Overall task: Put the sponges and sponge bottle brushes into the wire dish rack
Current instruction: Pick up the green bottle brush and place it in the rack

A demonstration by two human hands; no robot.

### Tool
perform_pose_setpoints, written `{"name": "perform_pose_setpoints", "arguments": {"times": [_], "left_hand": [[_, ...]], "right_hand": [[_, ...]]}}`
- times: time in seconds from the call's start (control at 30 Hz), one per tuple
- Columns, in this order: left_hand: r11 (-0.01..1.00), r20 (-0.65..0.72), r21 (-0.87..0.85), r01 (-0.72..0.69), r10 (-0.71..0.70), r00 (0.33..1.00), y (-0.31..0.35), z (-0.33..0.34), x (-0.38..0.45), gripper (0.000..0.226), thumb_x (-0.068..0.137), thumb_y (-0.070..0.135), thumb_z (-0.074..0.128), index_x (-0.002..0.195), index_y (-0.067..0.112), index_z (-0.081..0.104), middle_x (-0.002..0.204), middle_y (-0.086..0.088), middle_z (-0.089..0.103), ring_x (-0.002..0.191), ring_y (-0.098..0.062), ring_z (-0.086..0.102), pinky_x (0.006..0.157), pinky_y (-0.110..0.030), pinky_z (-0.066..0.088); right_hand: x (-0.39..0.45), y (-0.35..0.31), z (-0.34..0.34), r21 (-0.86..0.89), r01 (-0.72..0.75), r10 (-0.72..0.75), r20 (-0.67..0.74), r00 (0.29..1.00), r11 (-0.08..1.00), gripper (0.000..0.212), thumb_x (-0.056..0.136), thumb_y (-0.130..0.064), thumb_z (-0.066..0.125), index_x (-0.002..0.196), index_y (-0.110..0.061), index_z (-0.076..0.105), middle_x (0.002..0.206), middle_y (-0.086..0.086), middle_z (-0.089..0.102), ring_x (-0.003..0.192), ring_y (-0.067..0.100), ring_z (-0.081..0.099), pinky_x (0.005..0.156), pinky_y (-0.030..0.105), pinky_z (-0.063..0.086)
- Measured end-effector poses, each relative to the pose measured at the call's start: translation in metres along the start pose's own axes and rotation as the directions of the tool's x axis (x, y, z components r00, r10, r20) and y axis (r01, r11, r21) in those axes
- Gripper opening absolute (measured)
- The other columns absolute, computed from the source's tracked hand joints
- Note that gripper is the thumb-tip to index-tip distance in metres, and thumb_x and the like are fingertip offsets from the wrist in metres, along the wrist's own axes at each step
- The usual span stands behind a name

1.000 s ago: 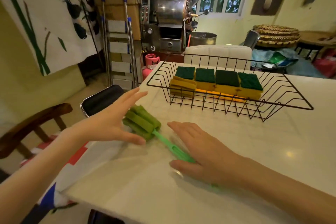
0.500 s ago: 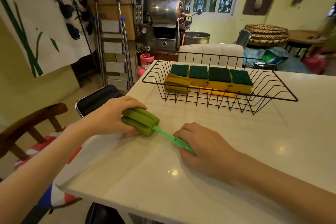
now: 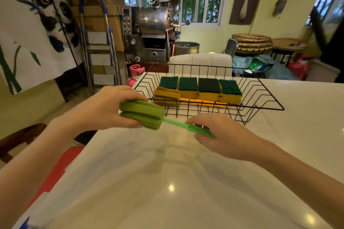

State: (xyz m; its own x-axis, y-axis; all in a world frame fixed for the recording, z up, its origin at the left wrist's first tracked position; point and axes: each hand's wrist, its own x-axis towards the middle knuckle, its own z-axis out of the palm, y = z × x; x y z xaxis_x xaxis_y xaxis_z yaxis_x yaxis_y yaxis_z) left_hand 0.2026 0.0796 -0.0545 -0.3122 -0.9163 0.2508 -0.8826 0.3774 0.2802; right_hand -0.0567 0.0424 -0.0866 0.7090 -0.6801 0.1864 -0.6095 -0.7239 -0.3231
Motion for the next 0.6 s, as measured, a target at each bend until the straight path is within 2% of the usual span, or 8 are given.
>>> {"name": "perform_pose_setpoints", "arguments": {"times": [0.1,0.2,0.3,0.43,0.6], "left_hand": [[0.999,-0.063,0.01,-0.051,0.052,0.997,0.004,-0.01,0.018,0.054,0.064,0.033,0.074,0.113,0.029,0.053,0.099,0.01,0.055,0.092,-0.006,0.052,0.076,-0.019,0.042],[0.996,-0.162,0.0,-0.086,0.085,0.983,0.007,-0.015,0.041,0.056,0.064,0.026,0.076,0.115,0.025,0.053,0.1,0.008,0.057,0.09,-0.006,0.053,0.076,-0.018,0.041],[0.994,-0.228,-0.036,-0.105,0.094,0.969,0.009,-0.015,0.066,0.058,0.065,0.024,0.075,0.118,0.024,0.051,0.106,0.008,0.055,0.095,-0.008,0.051,0.076,-0.016,0.039],[0.99,-0.266,-0.085,-0.117,0.09,0.96,0.007,-0.007,0.096,0.058,0.066,0.025,0.075,0.118,0.024,0.05,0.107,0.006,0.055,0.098,-0.011,0.051,0.076,-0.015,0.039],[0.979,-0.292,-0.173,-0.107,0.053,0.955,0.002,0.004,0.118,0.057,0.066,0.024,0.075,0.117,0.026,0.051,0.104,0.005,0.055,0.097,-0.014,0.053,0.083,-0.029,0.047]], "right_hand": [[0.005,0.007,-0.02,-0.027,-0.01,0.008,-0.065,0.998,1.0,0.035,0.087,-0.023,0.054,0.121,-0.026,0.053,0.105,-0.005,0.063,0.085,0.013,0.056,0.072,0.033,0.052],[0.014,0.019,-0.035,-0.049,-0.046,0.038,-0.148,0.988,0.998,0.032,0.086,-0.027,0.055,0.118,-0.027,0.055,0.097,-0.008,0.062,0.08,0.012,0.057,0.07,0.037,0.053],[0.027,0.034,-0.047,-0.103,-0.1,0.071,-0.25,0.966,0.99,0.027,0.085,-0.031,0.054,0.111,-0.026,0.059,0.087,-0.011,0.059,0.077,0.011,0.055,0.07,0.037,0.052],[0.037,0.056,-0.054,-0.15,-0.147,0.088,-0.343,0.935,0.978,0.029,0.087,-0.03,0.053,0.115,-0.027,0.056,0.098,-0.004,0.065,0.077,0.009,0.051,0.065,0.028,0.046],[0.047,0.076,-0.055,-0.246,-0.176,0.081,-0.355,0.931,0.953,0.031,0.088,-0.032,0.051,0.118,-0.03,0.056,0.106,-0.002,0.065,0.088,0.014,0.055,0.069,0.028,0.045]]}}
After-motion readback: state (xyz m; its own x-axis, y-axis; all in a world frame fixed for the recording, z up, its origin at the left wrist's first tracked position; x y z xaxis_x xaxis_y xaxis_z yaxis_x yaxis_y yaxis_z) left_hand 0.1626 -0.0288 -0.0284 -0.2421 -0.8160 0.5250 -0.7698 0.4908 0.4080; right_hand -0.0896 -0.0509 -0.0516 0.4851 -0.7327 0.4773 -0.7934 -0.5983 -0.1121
